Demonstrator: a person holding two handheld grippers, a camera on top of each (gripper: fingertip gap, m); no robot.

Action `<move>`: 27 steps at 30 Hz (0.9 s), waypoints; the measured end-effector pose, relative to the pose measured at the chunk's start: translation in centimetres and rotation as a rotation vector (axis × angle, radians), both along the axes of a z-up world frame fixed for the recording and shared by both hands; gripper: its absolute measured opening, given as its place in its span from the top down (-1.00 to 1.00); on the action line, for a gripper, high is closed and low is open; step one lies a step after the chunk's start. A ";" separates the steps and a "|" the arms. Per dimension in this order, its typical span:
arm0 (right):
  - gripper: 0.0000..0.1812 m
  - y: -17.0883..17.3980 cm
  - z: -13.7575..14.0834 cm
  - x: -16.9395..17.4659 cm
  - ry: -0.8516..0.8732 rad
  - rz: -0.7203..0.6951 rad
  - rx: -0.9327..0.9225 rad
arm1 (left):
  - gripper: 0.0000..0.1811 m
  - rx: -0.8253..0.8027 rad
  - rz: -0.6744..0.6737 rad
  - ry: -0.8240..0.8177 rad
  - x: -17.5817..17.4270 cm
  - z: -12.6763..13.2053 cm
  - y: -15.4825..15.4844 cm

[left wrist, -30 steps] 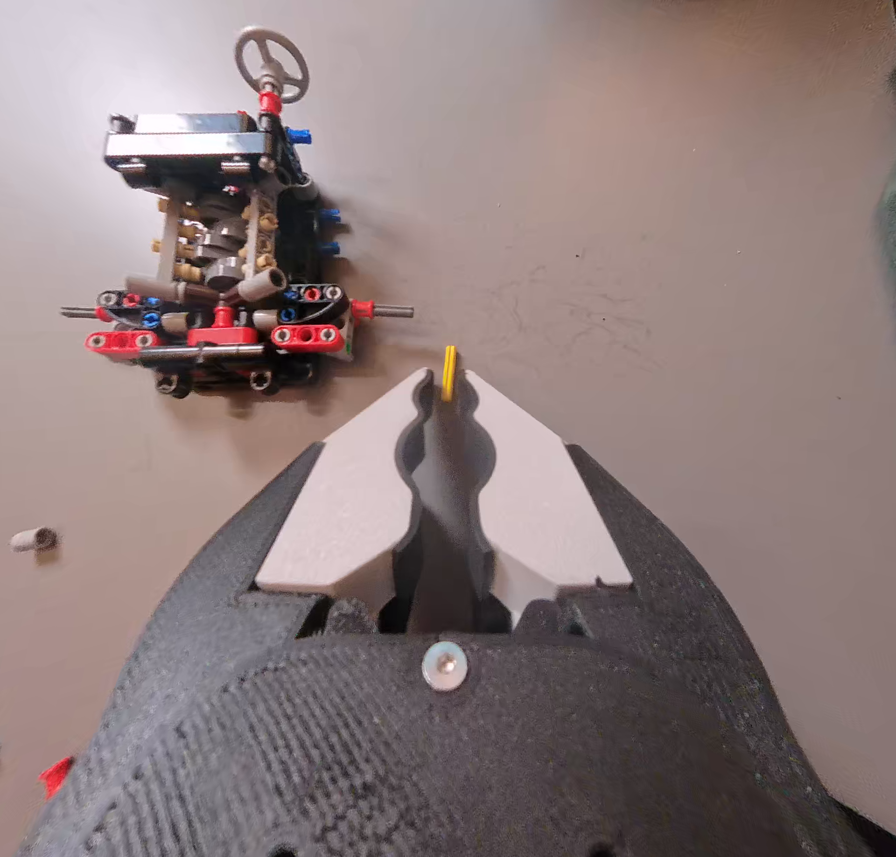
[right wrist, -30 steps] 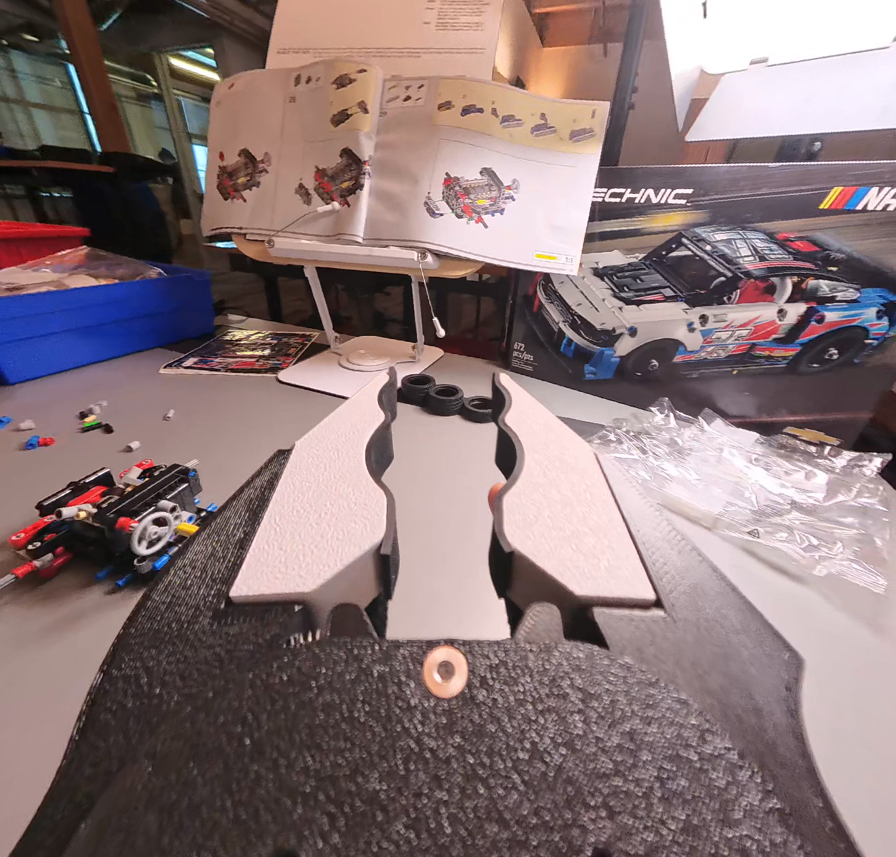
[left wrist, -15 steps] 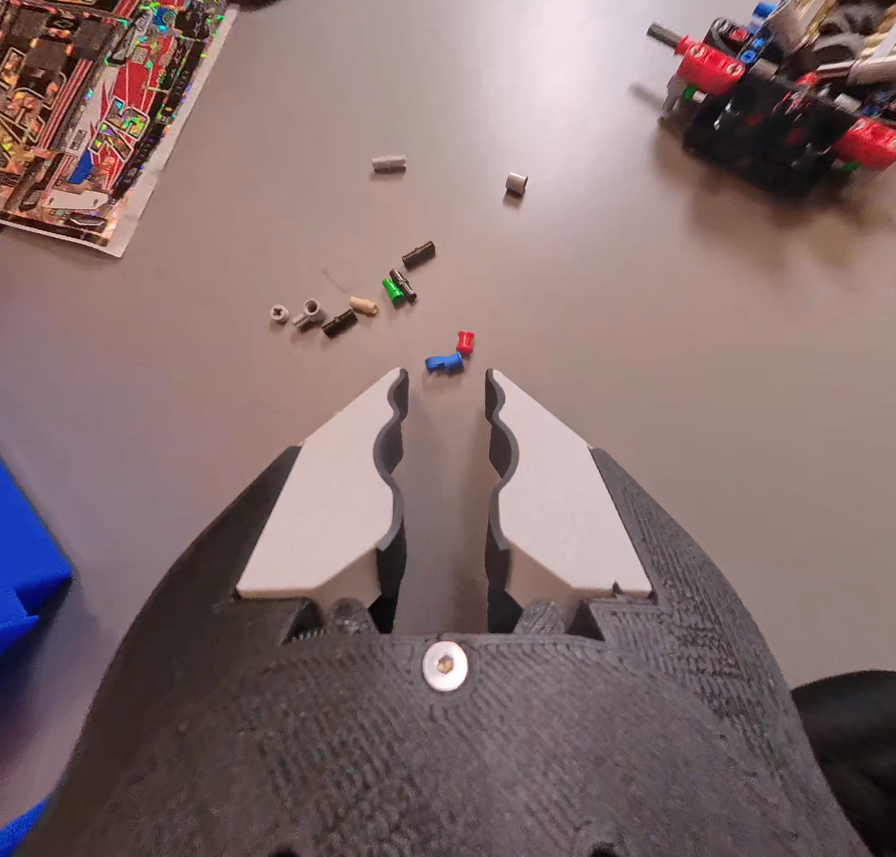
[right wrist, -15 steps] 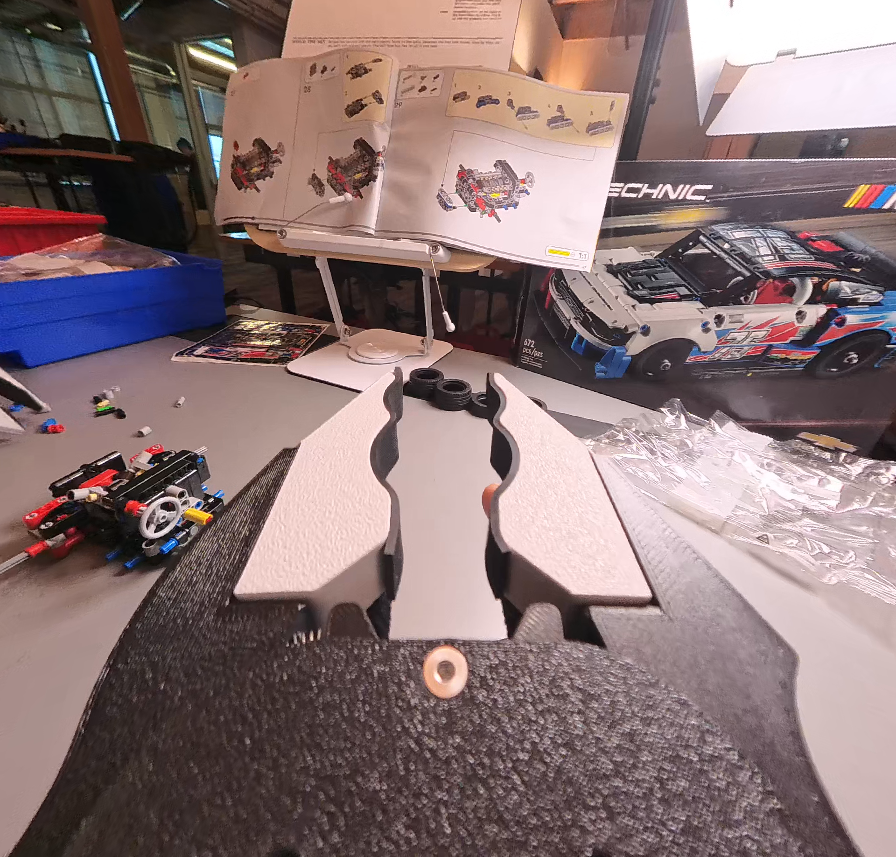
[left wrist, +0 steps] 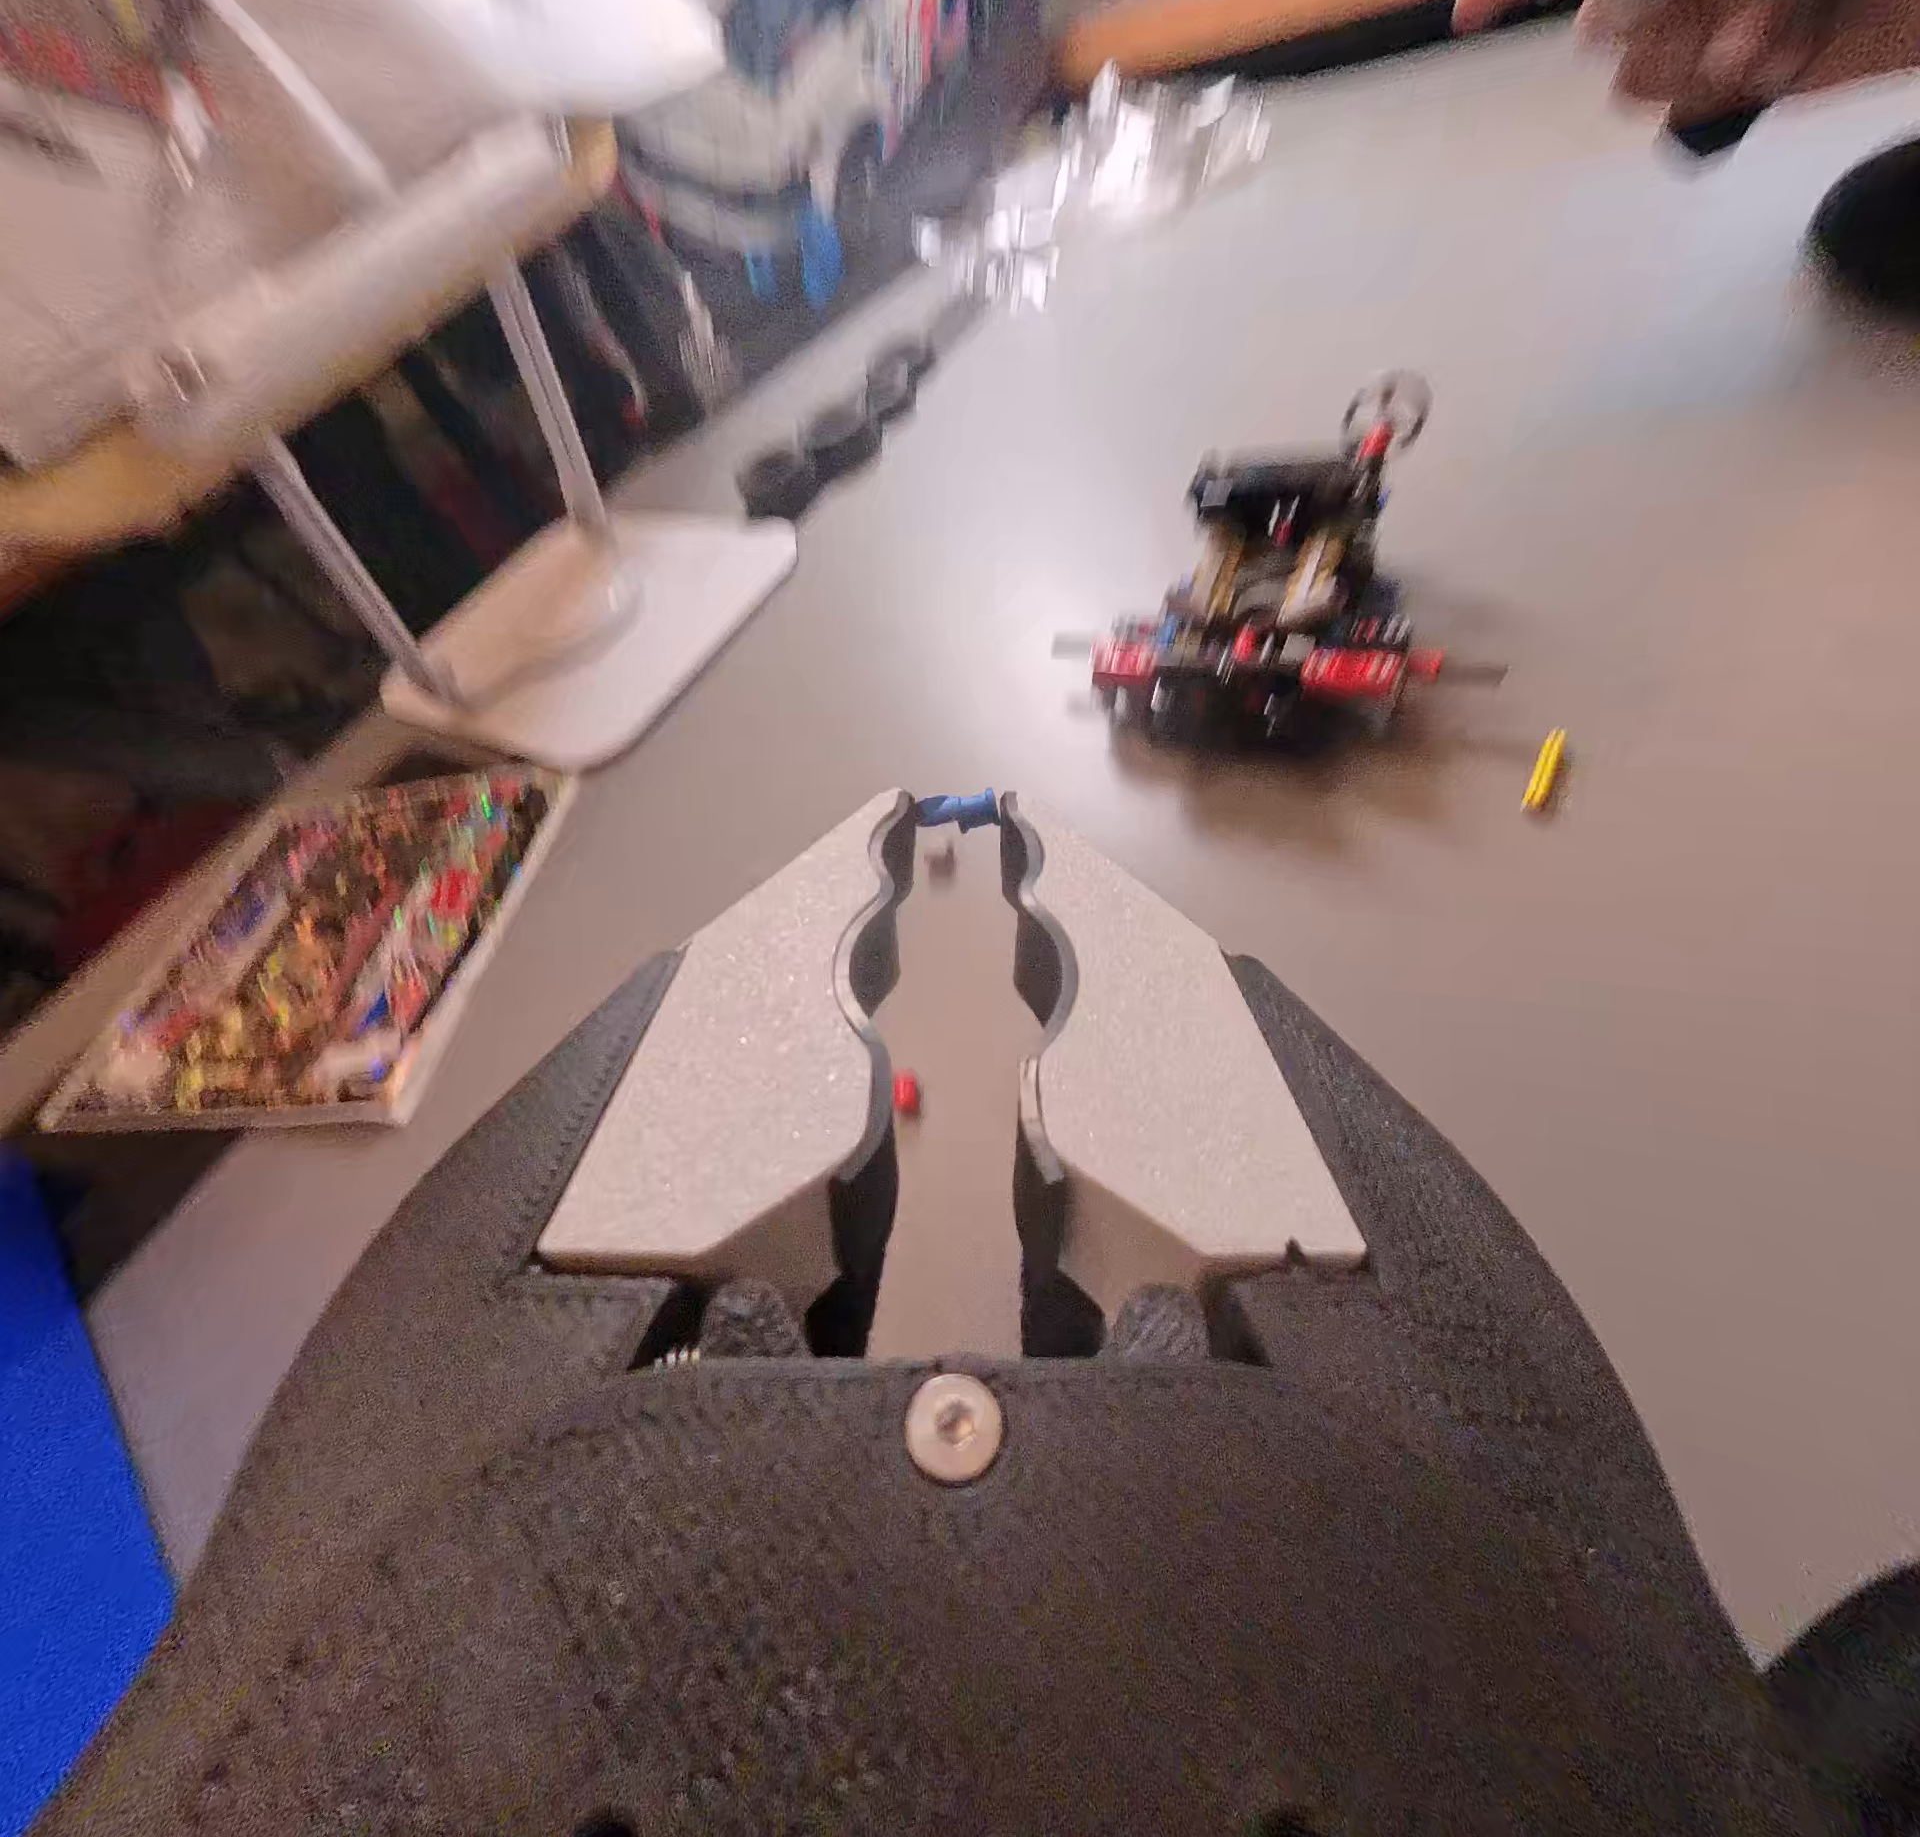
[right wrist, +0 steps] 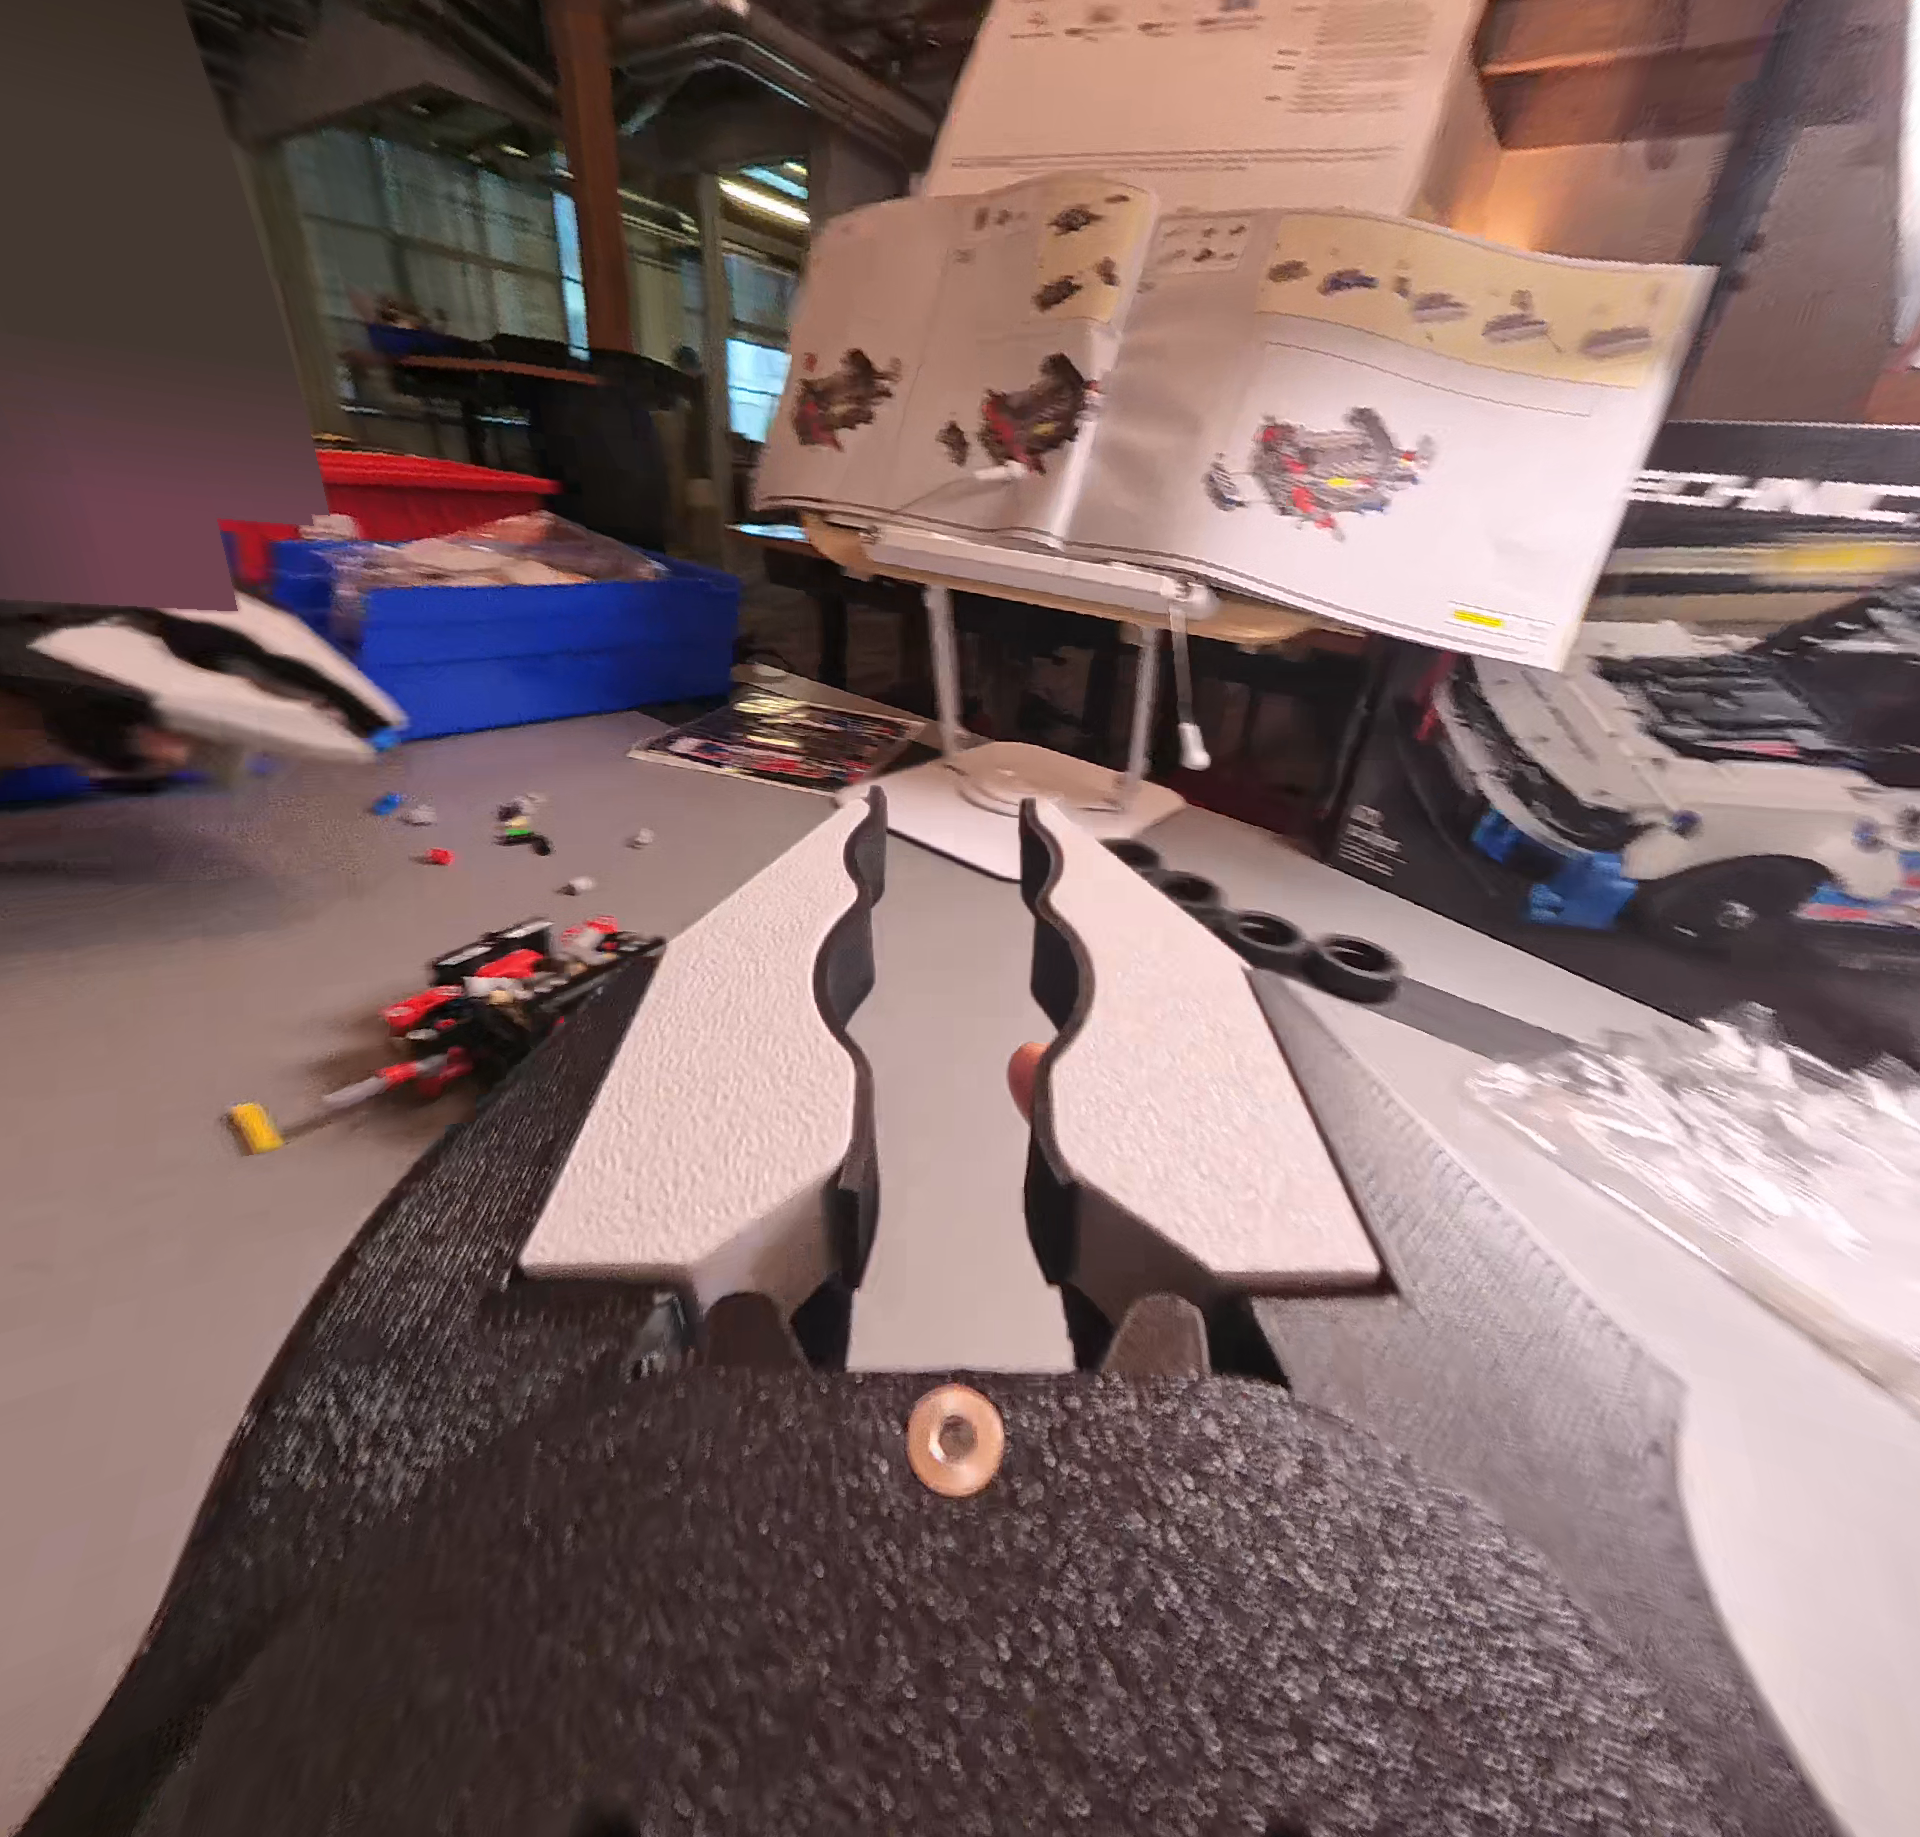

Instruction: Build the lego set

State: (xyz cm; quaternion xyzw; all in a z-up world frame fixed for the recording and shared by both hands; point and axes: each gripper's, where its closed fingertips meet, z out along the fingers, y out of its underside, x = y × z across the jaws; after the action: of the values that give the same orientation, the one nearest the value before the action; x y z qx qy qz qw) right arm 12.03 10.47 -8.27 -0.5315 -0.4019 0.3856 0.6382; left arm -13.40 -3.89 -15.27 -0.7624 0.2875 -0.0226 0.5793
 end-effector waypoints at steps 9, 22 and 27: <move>0.65 -13.6 0.1 -8.7 0.029 0.593 -0.513 | 0.84 0.390 -0.203 -0.048 10.7 7.2 -0.6; 0.93 -14.5 -2.7 -11.0 -0.127 0.607 -0.748 | 0.84 0.346 -0.284 0.079 15.8 4.4 0.0; 0.93 -12.5 -3.8 -9.7 -0.248 0.586 -0.632 | 0.79 0.314 -0.198 -0.010 13.2 5.4 0.5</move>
State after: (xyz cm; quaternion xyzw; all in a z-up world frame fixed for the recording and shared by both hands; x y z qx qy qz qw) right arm 2.28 -2.03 -12.02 -0.6063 -0.4713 0.5874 0.2552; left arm -0.22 -3.41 -9.89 -0.6305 0.3582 -0.0381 0.6875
